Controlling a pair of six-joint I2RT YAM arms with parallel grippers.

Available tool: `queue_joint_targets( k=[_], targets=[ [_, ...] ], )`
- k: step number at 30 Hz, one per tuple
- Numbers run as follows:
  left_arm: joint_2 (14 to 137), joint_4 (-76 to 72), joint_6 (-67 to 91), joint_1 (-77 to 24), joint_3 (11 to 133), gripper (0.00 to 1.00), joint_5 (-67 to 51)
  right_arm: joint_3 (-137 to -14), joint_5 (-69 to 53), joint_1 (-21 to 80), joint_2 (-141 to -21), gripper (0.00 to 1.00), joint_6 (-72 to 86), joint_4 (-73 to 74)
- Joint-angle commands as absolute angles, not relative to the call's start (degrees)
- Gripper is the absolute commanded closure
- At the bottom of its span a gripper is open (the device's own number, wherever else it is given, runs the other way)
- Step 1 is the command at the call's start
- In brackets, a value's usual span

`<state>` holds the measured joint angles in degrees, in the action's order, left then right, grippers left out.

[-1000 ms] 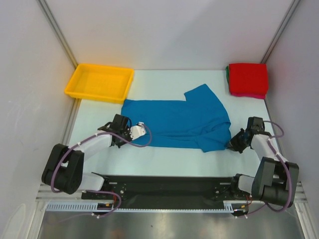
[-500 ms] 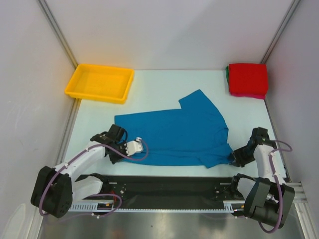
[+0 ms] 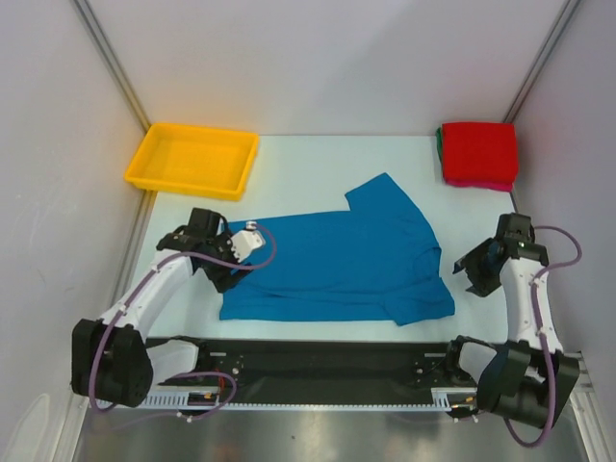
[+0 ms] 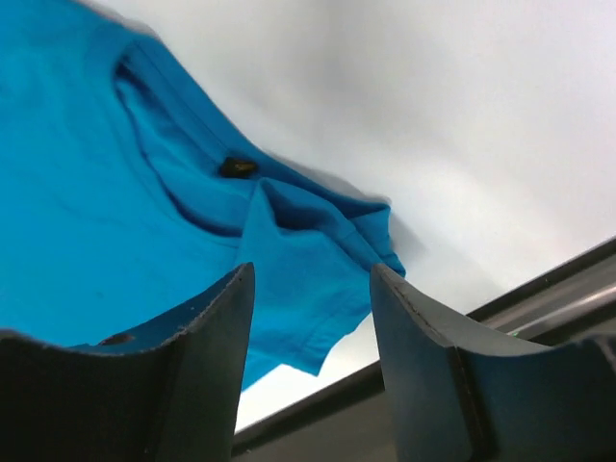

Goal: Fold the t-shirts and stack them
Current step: Fold the tshirt

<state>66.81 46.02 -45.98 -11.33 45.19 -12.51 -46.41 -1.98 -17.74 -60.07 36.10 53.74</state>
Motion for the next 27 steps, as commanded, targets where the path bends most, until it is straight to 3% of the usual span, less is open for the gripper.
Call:
queue_joint_targets(
  k=[1, 6, 9, 10, 12, 13, 15, 18, 19, 20, 21, 24, 27],
  targets=[
    [69.95, 41.32, -44.12, -11.08, 42.37, 0.22, -13.90, -45.35, -6.93, -16.27, -64.94, 0.43, 32.17, 52.39],
    [72.86, 37.01, -46.31, -10.90, 40.34, 0.24, -10.90, -45.18, -7.03, -10.29, -68.63, 0.41, 30.94, 50.19],
    [76.45, 35.25, -45.62, -10.99, 40.43, 0.28, -10.90, -44.21, -6.59, -9.84, -71.01, 0.67, 31.37, 49.40],
    [77.33, 34.72, -45.18, -10.99, 40.52, 0.38, -10.29, -44.47, -6.85, -9.67, -71.45, 0.78, 31.38, 48.79],
    [78.92, 35.15, -44.91, -10.99, 41.04, 0.51, -11.16, -45.26, -5.72, -9.76, -71.37, 0.88, 31.73, 48.16],
    [78.84, 36.03, -45.00, -10.99, 41.13, 0.69, -11.68, -45.52, -5.36, -9.84, -71.19, 0.96, 31.73, 48.25],
    [78.31, 37.08, -44.56, -10.99, 41.48, 0.95, -13.09, -45.79, -4.66, -9.93, -71.37, 1.00, 31.64, 48.34],
    [77.26, 37.97, -44.30, -10.99, 41.57, 1.00, -13.45, -45.88, -4.48, -10.19, -71.72, 1.00, 31.29, 48.43],
    [77.08, 38.14, -44.30, -10.99, 41.57, 1.00, -13.62, -46.49, -4.05, -10.20, -71.81, 0.73, 31.12, 48.51],
    [76.82, 38.32, -44.30, -10.90, 41.57, 1.00, -13.71, -46.84, -3.52, -10.20, -72.15, 0.54, 30.85, 49.04],
    [76.64, 38.67, -44.30, -10.90, 41.49, 1.00, -13.97, -47.02, -2.91, -10.20, -72.33, 0.44, 30.85, 49.30],
    [76.55, 38.94, -43.60, -10.90, 41.75, 1.00, -14.67, -46.50, -2.29, -10.37, -73.47, 0.41, 30.85, 48.52],
    [76.38, 39.20, -42.98, -10.90, 42.10, 0.99, -14.77, -44.91, -3.77, -10.46, -75.49, 0.47, 31.64, 46.67]
  ],
)
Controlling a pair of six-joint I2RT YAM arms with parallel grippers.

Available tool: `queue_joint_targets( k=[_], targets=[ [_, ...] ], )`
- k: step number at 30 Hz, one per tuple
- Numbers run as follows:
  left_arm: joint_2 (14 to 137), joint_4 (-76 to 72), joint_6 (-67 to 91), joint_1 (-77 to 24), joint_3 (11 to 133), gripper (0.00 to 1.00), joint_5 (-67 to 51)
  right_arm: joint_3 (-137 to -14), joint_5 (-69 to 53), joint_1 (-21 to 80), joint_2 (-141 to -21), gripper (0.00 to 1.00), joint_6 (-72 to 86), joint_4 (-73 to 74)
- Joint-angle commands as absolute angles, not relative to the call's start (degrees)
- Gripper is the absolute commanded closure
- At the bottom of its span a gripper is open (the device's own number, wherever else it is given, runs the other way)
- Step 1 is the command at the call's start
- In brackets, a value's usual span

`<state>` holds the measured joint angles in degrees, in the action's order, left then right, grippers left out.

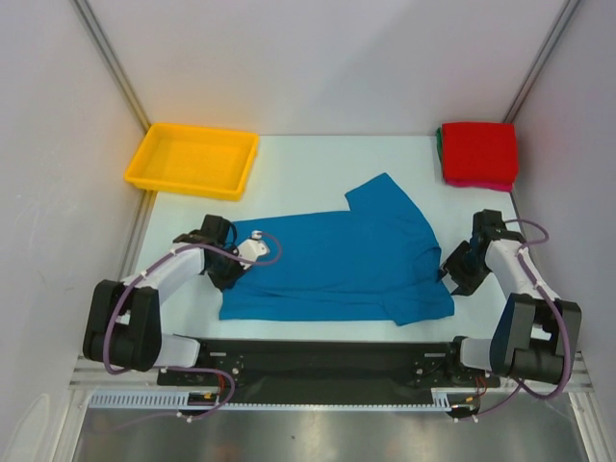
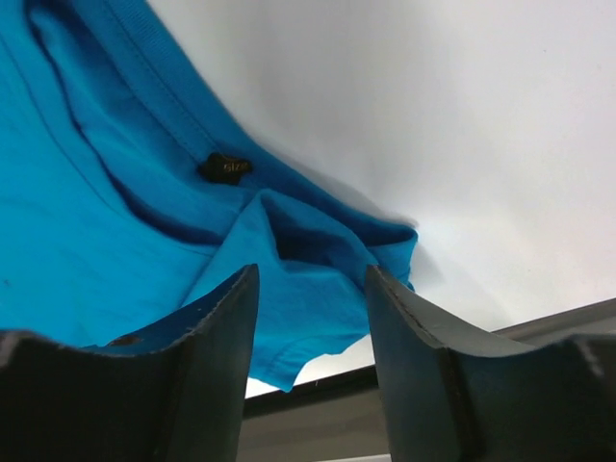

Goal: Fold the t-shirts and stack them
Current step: Fold the tshirt

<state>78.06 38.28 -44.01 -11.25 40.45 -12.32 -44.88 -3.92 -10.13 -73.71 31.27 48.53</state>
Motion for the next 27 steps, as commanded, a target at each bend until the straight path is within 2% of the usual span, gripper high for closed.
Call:
queue_joint_targets(
  k=[1, 6, 10, 12, 13, 23, 27],
  targets=[
    [76.20, 39.29, -42.98, -10.99, 42.19, 1.00, -14.77, -44.65, -4.13, -10.46, -75.85, 0.48, 31.81, 46.41],
    [75.32, 40.08, -43.59, -10.90, 42.45, 1.00, -14.33, -44.38, -3.69, -10.46, -77.34, 0.50, 31.91, 45.26],
    [74.97, 41.04, -43.51, -10.90, 43.33, 1.00, -14.50, -44.47, -4.22, -10.46, -77.70, 0.82, 31.46, 44.56],
    [74.80, 41.75, -43.07, -10.90, 44.29, 1.00, -15.03, -44.65, -4.39, -10.46, -77.61, 0.91, 31.29, 44.47],
    [74.71, 42.10, -42.89, -10.90, 44.64, 1.00, -15.38, -44.74, -4.48, -10.46, -77.52, 0.99, 31.12, 44.56],
    [73.65, 42.81, -40.96, -9.23, 46.93, 1.00, -13.10, -52.90, -1.50, -10.11, -72.43, 1.00, 29.97, 50.88],
    [73.56, 40.26, -39.64, -8.17, 45.88, 1.00, -12.48, -53.26, -4.29, -9.84, -70.58, 1.00, 32.07, 50.01]
  ],
)
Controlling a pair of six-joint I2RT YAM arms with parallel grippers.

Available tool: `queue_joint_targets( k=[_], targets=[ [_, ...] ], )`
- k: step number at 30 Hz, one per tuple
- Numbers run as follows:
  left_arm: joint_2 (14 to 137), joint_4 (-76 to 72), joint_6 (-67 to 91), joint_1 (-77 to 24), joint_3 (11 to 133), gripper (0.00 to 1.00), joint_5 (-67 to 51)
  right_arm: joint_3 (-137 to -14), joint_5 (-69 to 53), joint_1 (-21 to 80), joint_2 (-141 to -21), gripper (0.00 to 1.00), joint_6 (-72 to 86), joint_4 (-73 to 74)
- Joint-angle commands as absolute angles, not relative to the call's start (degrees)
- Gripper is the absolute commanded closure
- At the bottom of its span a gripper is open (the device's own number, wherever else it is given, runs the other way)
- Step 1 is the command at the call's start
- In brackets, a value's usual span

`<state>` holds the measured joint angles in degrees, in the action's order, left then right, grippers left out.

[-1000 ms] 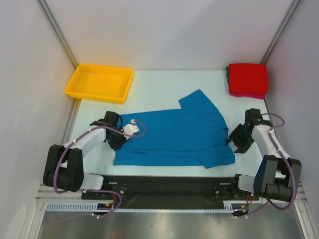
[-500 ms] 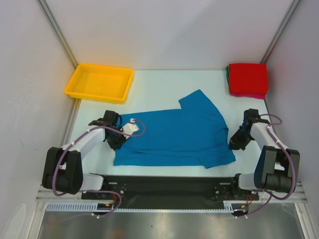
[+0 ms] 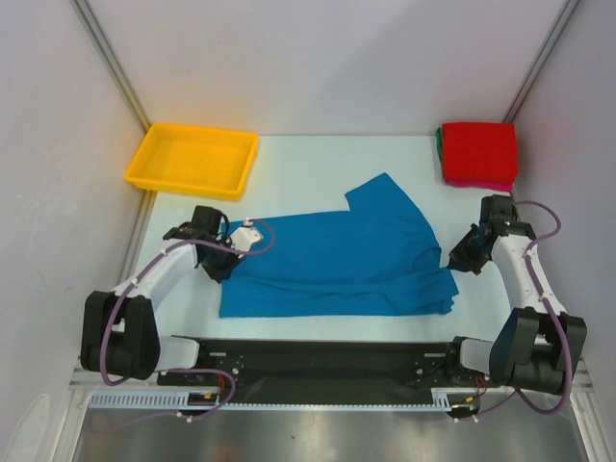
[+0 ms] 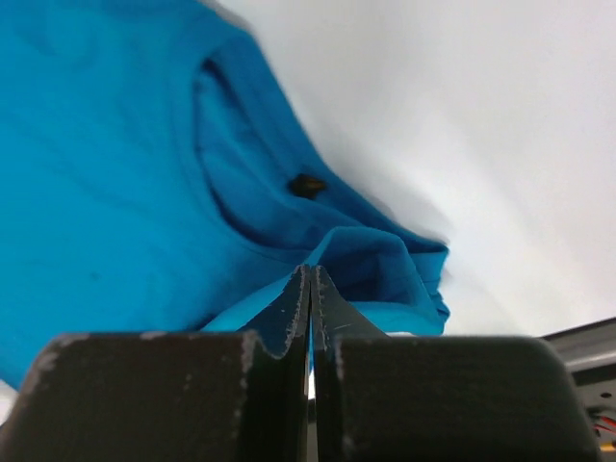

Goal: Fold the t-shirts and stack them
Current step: Fold the tshirt

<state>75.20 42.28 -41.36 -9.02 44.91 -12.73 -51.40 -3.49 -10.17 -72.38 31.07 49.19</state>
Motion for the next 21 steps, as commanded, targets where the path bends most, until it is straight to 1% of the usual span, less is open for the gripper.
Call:
queue_joint_targets(
  k=[1, 7, 12, 14, 15, 16, 17, 18, 19, 21],
  targets=[
    [73.65, 39.91, -39.46, -8.09, 45.70, 1.00, -12.48, -53.09, -4.83, -9.15, -70.84, 1.00, 32.69, 49.14],
    [75.32, 36.57, -38.67, -7.91, 43.51, 1.00, -9.50, -52.65, -7.12, -7.47, -75.05, 1.00, 36.12, 42.47],
    [78.04, 32.87, -37.00, -6.42, 42.36, 1.00, -7.56, -52.74, -5.89, -7.12, -79.71, 1.00, 36.04, 38.33],
    [78.75, 32.17, -36.65, -6.42, 42.36, 0.96, -7.91, -52.04, -5.80, -6.94, -81.55, 1.00, 35.33, 37.62],
    [79.10, 32.17, -36.48, -6.42, 42.62, 0.86, -8.35, -51.77, -6.67, -6.94, -81.91, 0.88, 34.98, 36.40],
    [79.45, 32.52, -36.30, -6.42, 43.24, 0.71, -9.13, -51.85, -6.94, -6.94, -82.44, 0.74, 34.72, 36.04],
    [79.54, 33.39, -35.95, -6.42, 43.68, 0.54, -9.58, -52.20, -6.94, -6.94, -82.96, 0.63, 34.02, 36.21],
    [79.54, 33.83, -35.51, -6.33, 44.12, 0.25, -10.54, -52.99, -5.64, -6.86, -83.06, 0.55, 33.67, 37.43],
    [79.37, 34.45, -35.07, -6.07, 44.82, 0.19, -10.98, -54.13, -4.84, -6.86, -83.06, 0.46, 32.97, 38.05],
    [78.84, 35.68, -32.36, -4.05, 48.06, 0.18, -12.47, -58.08, -1.87, -6.07, -81.83, 0.40, 30.16, 39.02]
  ],
)
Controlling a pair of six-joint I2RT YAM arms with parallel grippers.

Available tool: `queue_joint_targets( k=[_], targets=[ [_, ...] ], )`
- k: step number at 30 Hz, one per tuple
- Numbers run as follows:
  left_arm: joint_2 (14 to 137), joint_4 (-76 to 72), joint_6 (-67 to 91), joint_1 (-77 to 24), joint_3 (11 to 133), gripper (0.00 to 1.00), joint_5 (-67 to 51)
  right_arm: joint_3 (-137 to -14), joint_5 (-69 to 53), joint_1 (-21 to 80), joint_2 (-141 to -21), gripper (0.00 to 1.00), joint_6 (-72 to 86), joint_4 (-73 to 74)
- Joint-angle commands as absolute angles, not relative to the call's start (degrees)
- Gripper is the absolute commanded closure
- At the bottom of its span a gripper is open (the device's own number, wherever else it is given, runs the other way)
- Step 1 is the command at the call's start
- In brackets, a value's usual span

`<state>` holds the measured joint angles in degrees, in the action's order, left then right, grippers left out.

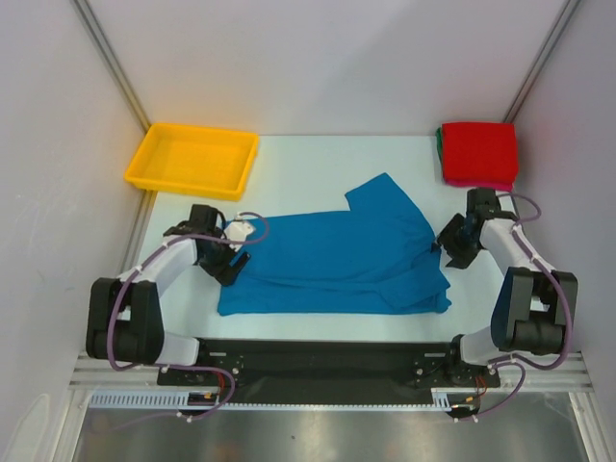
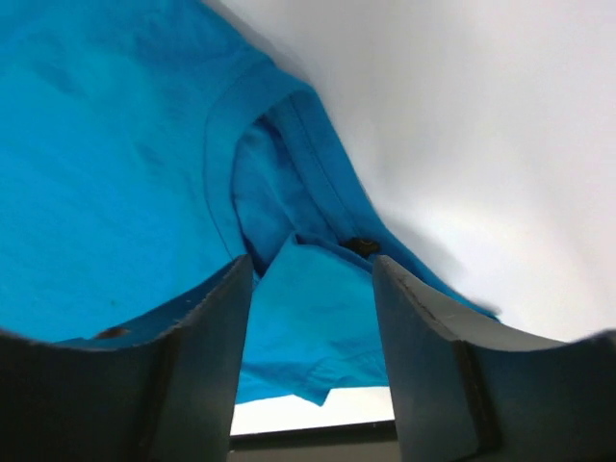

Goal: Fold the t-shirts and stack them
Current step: Fold the tshirt

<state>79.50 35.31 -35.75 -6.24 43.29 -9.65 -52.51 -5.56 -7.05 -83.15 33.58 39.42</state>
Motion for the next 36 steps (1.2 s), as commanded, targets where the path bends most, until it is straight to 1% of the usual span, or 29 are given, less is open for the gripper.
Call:
queue_joint_targets(
  k=[1, 3, 4, 7, 8, 10, 11, 12, 16, 17, 20, 22, 25, 28, 30, 33, 34, 36],
  targets=[
    [78.32, 35.94, -29.21, -3.00, 49.64, 0.18, -12.83, -59.49, -0.89, -5.19, -81.39, 0.39, 28.67, 38.85],
    [78.05, 33.93, -25.16, -0.27, 54.04, 0.21, -12.22, -63.01, 1.39, -2.57, -81.47, 0.35, 24.03, 36.40],
    [78.48, 31.14, -21.74, -0.26, 55.79, 0.21, -10.82, -63.80, 1.58, -2.20, -82.34, 0.35, 23.12, 35.69],
    [81.46, 25.68, -16.81, -0.26, 57.91, 0.25, -5.99, -66.53, -1.13, -2.29, -88.31, 0.37, 22.24, 32.26],
    [85.22, 25.84, -16.44, -0.26, 59.05, 0.28, -5.28, -68.45, -2.27, -2.02, -90.07, 0.38, 21.98, 30.95],
    [90.40, 26.80, -16.78, -1.05, 62.47, 0.30, -2.83, -73.36, -3.16, -0.97, -96.48, 0.39, 20.84, 30.67],
    [91.48, 26.63, -17.14, -1.23, 63.27, 0.30, -2.12, -73.39, -2.99, -0.62, -99.20, 0.39, 20.48, 31.20],
    [92.54, 26.11, -17.40, -1.49, 63.72, 0.30, -1.41, -77.57, -2.55, -0.27, -103.58, 0.40, 19.52, 31.72],
    [97.90, 25.66, -18.10, -1.76, 68.10, 0.30, -0.18, -85.85, -1.84, 1.67, -112.82, 0.41, 17.50, 33.05],
    [100.52, 25.84, -18.11, -1.76, 68.90, 0.30, 1.56, -87.26, -2.02, 1.67, -114.24, 0.40, 17.40, 33.57],
    [103.35, 25.23, -18.28, -1.76, 70.66, 0.29, 3.78, -92.54, -2.98, 2.11, -119.52, 0.40, 16.96, 34.36],
    [105.29, 24.79, -18.37, -1.67, 71.72, 0.26, 2.73, -96.65, -3.43, 2.63, -122.94, 0.40, 15.65, 35.24],
    [108.54, 26.89, -18.37, -1.76, 74.00, 0.26, 0.71, -102.02, -2.21, 3.86, -126.11, 0.39, 14.51, 36.73],
    [110.12, 27.51, -18.46, -1.76, 73.39, 0.30, -1.92, -104.67, -2.02, 4.57, -129.37, 0.39, 12.48, 37.88],
    [109.78, 27.07, -19.07, -1.84, 71.90, 0.33, -4.91, -107.22, -2.55, 4.92, -131.39, 0.40, 11.43, 39.63],
    [109.77, 26.90, -19.68, -2.37, 71.63, 0.39, -5.10, -107.84, -2.64, 5.88, -132.27, 0.43, 10.38, 40.43],
    [110.12, 26.89, -19.69, -2.55, 71.89, 0.45, -4.84, -107.84, -2.55, 6.06, -132.45, 0.43, 10.28, 40.60],
    [111.09, 26.81, -19.51, -2.55, 72.86, 0.53, -4.83, -107.49, -2.55, 6.07, -132.54, 0.57, 10.98, 40.87]
  ],
)
